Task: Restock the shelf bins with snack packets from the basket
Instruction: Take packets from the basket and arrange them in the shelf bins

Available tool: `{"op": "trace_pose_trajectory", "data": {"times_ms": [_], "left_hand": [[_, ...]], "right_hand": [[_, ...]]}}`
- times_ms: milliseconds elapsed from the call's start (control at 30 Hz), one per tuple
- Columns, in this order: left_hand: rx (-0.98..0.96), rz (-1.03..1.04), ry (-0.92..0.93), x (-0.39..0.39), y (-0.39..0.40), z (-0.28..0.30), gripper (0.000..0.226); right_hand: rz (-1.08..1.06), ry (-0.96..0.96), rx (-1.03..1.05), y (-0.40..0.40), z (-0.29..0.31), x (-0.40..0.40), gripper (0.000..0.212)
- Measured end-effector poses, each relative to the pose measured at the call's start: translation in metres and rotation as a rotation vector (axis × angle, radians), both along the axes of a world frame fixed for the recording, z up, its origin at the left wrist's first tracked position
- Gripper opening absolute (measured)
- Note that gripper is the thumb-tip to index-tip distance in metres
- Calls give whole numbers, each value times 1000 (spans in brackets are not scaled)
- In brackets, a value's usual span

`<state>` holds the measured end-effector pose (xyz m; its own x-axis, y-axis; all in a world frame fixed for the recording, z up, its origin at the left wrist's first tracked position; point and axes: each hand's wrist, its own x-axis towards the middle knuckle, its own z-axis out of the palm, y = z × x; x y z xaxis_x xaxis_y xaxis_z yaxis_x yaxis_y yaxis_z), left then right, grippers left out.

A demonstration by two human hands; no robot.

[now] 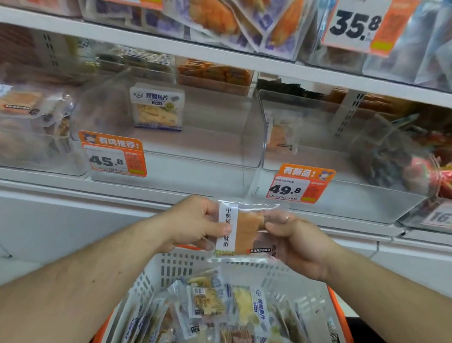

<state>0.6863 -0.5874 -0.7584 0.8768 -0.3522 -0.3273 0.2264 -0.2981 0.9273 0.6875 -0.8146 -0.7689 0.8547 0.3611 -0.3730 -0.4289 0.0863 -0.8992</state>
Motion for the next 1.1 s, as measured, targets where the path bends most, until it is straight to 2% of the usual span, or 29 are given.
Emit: {"op": "trace_pose_trajectory", "data": {"times_ms": [67, 133, 200, 233, 300, 333, 400, 500, 533, 633, 700, 800, 867, 933, 1000, 1100], "left_hand": [[67, 44, -82, -1, -8, 2, 9], [163, 80, -189, 1, -15, 7, 5], [285, 68, -309, 3, -22, 14, 5], [350, 59, -368, 2, -25, 17, 13], [434, 45, -441, 0, -33, 23, 26], [445, 38, -459, -1, -38, 26, 31], [440, 31, -505, -3, -49, 33, 40], [410, 40, -568, -2, -62, 45, 47], [395, 56, -577, -1, -65, 48, 46], [273, 128, -629, 5, -72, 58, 31], [228, 178, -741, 9, -74, 67, 9], [402, 232, -926, 27, -72, 74, 51], [537, 247, -910, 41, -72, 77, 70], [687, 236, -806, 56, -75, 74, 82], [813, 225, -682, 66, -79, 69, 74], [1035, 214, -695, 74, -86, 57, 61]], "right_hand": [[-34, -108, -241, -3, 11, -1, 25], [-145, -362, -742, -10, 23, -2, 10], [-221, -694, -1215, -16, 38, -8, 29], [-227, -823, -1313, -17, 48, -13, 39], [-140, -936, -1356, -16, 68, -24, 49], [-65, -915, -1374, -14, 77, -28, 50], [52, -829, -1381, -9, 90, -30, 37], [42, -786, -1377, -6, 103, -28, 2], [18, -800, -1381, -7, 107, -27, 7], [-66, -863, -1423, -15, 124, -24, 6], [-198, -1026, -1403, -26, 136, -19, 7], [-473, -1480, -1216, -45, 148, -9, 8], [-561, -1629, -1143, -56, 149, 3, 10], [-581, -1637, -1152, -63, 144, 20, 10], [-559, -1577, -1204, -66, 136, 42, 11], [-478, -1324, -1328, -62, 124, 79, 15]]}}
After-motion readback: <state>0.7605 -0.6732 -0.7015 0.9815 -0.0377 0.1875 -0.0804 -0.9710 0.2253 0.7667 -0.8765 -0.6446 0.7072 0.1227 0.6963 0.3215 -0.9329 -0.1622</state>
